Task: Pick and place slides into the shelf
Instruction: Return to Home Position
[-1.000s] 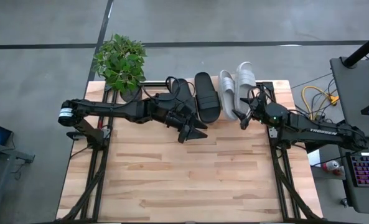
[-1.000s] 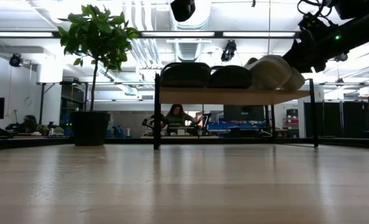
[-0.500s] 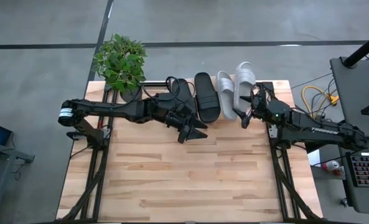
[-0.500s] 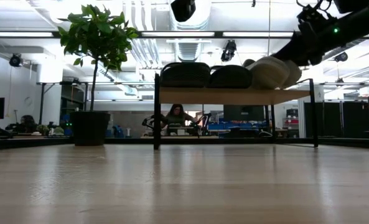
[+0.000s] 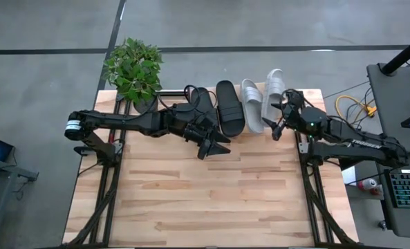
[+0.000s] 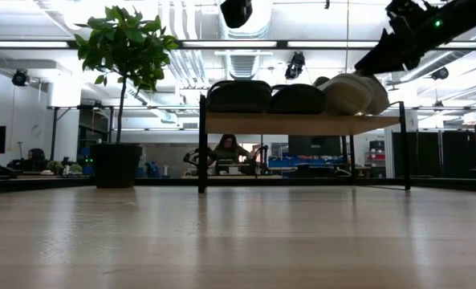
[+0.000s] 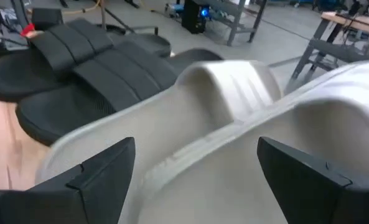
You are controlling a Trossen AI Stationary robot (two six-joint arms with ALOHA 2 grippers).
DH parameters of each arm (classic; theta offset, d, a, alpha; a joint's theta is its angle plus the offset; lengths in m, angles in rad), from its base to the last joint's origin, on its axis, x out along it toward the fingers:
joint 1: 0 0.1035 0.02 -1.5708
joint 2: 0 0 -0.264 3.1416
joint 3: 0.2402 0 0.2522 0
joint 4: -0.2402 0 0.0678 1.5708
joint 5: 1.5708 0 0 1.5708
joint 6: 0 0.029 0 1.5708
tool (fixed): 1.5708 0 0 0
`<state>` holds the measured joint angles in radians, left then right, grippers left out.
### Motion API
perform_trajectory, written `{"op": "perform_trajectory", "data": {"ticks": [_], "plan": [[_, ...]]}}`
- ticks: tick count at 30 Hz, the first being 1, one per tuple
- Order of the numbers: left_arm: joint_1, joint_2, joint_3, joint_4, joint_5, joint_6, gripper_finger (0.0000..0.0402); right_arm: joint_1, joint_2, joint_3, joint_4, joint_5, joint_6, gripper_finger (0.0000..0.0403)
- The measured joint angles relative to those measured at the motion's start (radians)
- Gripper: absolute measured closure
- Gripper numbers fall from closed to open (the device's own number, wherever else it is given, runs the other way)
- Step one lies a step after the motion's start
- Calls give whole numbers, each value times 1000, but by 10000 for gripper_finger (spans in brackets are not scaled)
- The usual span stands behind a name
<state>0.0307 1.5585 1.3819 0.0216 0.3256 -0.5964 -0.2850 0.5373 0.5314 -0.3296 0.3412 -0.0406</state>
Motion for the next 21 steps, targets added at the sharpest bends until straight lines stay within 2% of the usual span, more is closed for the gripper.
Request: {"op": "perform_trajectory", "data": {"ticks": [10,17,21], "plan": [[0,0,0,3,0,1,127,0,1,65,-13,0,0,74],[0,0,0,27,0,1,127,0,1,71,-70,-1,49,74],[0,-1,0,23,1,7,127,1,-1,97,-79,-34,111,74]]}}
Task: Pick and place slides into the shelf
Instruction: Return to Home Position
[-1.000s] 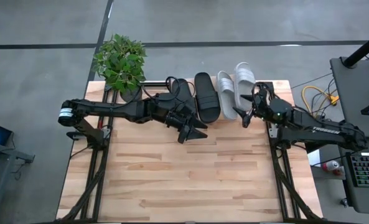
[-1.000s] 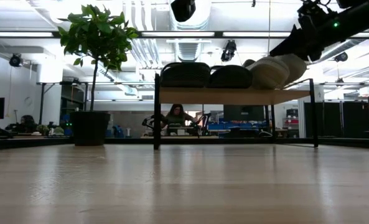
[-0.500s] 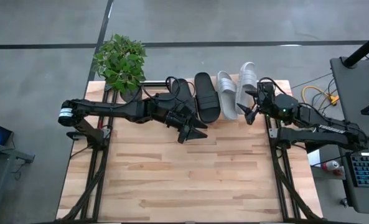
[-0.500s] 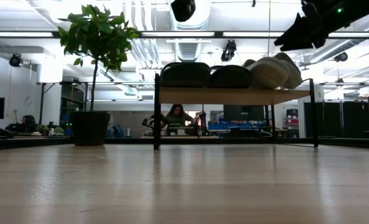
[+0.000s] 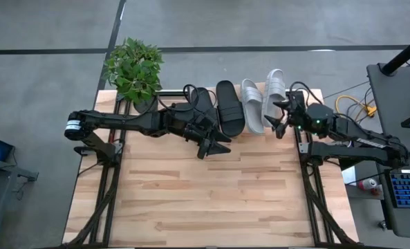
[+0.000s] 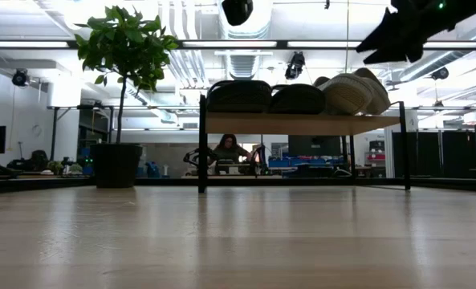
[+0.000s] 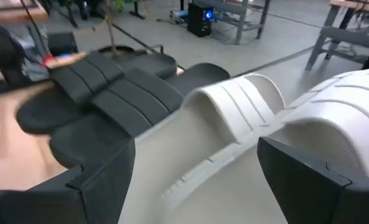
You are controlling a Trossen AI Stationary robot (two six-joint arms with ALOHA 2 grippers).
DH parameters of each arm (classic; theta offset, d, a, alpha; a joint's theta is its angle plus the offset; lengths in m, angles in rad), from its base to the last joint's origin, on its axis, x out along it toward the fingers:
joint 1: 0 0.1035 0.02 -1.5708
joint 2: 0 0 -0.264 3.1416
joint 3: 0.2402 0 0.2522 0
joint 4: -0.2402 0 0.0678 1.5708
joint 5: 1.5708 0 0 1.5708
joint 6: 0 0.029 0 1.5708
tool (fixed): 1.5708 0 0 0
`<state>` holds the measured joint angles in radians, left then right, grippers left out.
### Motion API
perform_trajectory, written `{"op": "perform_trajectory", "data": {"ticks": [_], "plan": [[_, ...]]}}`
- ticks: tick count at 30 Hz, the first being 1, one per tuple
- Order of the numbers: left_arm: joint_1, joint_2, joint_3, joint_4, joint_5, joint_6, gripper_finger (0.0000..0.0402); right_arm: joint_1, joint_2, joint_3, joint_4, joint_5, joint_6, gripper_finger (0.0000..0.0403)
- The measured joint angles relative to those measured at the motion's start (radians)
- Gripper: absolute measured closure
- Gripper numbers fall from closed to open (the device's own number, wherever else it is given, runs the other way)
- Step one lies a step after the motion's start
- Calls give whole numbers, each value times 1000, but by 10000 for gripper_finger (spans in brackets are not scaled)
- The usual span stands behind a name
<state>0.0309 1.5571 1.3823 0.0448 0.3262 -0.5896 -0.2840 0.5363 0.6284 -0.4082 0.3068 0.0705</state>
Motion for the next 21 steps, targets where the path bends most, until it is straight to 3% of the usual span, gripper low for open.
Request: {"op": "perform_trajectory", "data": {"ticks": [12,21], "plan": [[30,-23,8,2,-4,58,127,0,-32,87,1,-74,135,74],[102,-102,28,-1,-72,206,127,0,-54,126,99,-128,249,74]]}}
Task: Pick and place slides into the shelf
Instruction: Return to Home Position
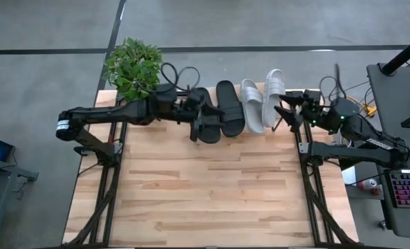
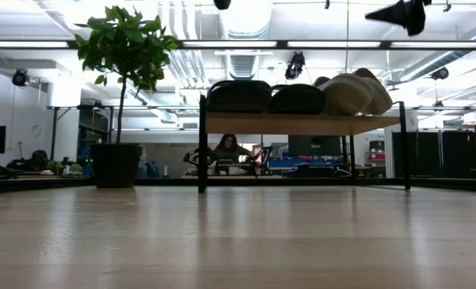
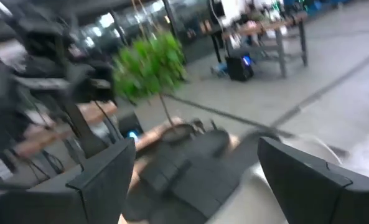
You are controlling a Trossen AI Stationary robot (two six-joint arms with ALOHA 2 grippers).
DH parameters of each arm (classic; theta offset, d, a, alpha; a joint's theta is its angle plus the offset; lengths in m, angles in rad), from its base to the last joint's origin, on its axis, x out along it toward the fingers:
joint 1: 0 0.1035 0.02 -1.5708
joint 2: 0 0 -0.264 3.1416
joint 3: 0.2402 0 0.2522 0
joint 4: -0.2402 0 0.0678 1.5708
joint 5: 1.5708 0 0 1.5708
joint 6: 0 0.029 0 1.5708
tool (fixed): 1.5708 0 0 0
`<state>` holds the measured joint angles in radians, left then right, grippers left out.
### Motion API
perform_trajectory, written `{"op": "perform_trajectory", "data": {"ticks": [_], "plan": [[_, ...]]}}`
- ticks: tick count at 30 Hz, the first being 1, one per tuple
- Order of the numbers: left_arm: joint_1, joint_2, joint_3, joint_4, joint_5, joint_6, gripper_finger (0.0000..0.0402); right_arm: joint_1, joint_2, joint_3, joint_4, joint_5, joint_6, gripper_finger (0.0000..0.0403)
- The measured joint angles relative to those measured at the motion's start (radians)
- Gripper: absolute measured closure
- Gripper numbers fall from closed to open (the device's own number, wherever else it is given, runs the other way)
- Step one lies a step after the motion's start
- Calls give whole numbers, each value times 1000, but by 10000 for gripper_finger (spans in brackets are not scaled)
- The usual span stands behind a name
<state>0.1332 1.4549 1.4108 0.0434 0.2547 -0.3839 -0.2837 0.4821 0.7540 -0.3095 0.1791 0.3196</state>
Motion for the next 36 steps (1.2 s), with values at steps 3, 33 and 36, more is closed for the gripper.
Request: {"op": "perform_trajectory", "data": {"ticks": [3,33,36], "plan": [[25,-29,-8,-9,-41,60,127,0,-11,1,75,-35,20,74],[74,-16,-9,9,-105,75,127,198,-65,-28,373,-125,136,74],[68,-15,-9,35,-105,68,127,225,-43,-37,428,-118,150,74]]}}
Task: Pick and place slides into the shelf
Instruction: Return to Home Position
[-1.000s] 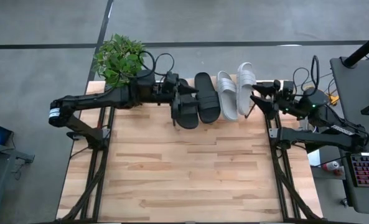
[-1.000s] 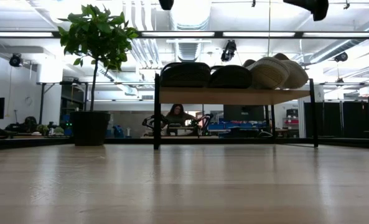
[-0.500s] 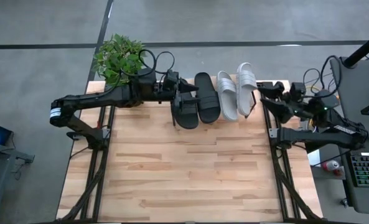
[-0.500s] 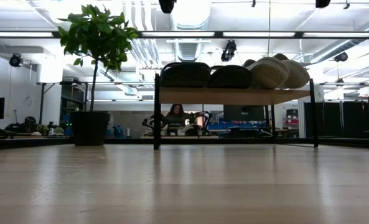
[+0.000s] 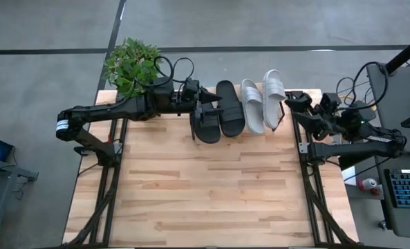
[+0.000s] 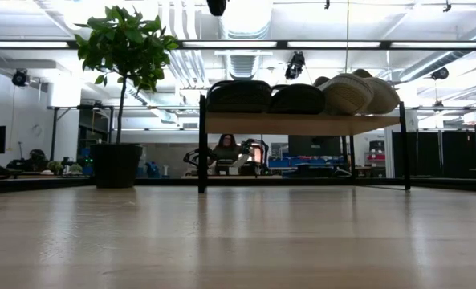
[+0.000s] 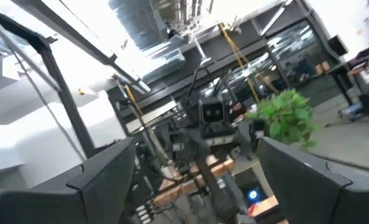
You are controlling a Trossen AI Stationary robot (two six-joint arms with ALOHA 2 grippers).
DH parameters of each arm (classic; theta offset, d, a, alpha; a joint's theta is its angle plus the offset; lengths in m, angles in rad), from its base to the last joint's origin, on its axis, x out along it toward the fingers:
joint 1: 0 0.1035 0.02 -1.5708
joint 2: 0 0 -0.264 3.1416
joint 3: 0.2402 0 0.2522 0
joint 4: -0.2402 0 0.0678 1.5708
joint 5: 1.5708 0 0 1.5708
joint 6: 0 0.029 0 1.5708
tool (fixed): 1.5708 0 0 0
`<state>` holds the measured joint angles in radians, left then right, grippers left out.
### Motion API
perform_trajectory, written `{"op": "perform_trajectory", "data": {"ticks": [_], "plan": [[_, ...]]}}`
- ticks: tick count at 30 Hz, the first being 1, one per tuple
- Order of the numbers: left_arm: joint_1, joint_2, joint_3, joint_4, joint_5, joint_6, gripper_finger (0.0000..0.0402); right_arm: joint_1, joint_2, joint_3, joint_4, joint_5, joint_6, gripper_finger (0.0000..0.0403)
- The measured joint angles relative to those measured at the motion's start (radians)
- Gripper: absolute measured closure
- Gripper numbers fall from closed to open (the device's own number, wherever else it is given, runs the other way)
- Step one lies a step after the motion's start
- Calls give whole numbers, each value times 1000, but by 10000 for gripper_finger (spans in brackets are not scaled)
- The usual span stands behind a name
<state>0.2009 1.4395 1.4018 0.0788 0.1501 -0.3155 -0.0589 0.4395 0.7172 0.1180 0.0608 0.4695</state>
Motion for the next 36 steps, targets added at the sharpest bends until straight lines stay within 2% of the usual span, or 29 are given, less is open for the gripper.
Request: {"op": "perform_trajectory", "data": {"ticks": [5,13,18,24,28,33,36], "plan": [[-14,0,-1,92,0,-25,127,68,61,-7,100,27,-11,74],[-35,15,-6,81,1,-17,127,210,154,-7,291,62,-69,75],[-35,-33,-15,31,-3,22,140,374,145,-7,335,203,-146,75],[-38,-136,-21,-84,-36,78,204,598,119,-5,333,440,-290,75],[-48,-163,-29,-116,-41,96,264,679,111,-5,333,571,-379,75],[-72,-164,-68,-114,-31,96,347,687,108,-5,329,595,-398,77],[-93,-164,-102,-113,-26,96,391,687,108,-6,327,588,-405,94]]}}
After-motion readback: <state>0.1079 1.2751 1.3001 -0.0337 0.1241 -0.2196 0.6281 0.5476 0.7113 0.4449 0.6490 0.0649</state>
